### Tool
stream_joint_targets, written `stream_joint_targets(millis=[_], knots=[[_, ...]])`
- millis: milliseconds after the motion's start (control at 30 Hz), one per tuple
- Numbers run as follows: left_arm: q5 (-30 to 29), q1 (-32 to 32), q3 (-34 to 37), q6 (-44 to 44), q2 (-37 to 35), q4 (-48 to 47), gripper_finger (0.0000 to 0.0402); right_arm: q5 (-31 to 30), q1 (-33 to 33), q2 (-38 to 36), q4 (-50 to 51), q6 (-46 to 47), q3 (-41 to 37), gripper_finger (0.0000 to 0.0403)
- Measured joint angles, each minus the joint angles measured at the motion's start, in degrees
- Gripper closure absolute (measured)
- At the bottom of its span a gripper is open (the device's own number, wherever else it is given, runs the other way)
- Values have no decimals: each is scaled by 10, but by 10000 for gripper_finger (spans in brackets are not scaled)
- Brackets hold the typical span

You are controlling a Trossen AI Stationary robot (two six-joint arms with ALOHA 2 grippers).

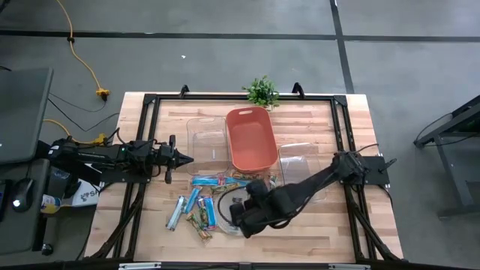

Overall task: Pick and place Granola Bars by type
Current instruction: Put the red granola bar into the right transparent bin

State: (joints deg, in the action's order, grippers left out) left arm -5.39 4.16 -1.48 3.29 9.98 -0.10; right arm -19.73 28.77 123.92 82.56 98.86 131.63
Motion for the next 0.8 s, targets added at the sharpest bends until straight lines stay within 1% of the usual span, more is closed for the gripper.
stream_joint_targets(millis=[33,67,300,400,533,700,800], knots=[[0,0,0,0,0,0,401,-8,0,0,31,-3,27,336],[0,0,0,0,0,0,401,-16,0,-6,52,-6,35,336],[0,0,0,0,0,0,401,-8,0,-135,74,7,-93,336],[0,0,0,0,0,0,401,-6,-4,-187,74,13,-164,336],[0,0,0,0,0,0,401,21,-14,-258,76,22,-282,336],[0,0,0,0,0,0,401,79,-32,-333,75,51,-450,336],[0,0,0,0,0,0,401,102,-47,-370,71,46,-541,336]])
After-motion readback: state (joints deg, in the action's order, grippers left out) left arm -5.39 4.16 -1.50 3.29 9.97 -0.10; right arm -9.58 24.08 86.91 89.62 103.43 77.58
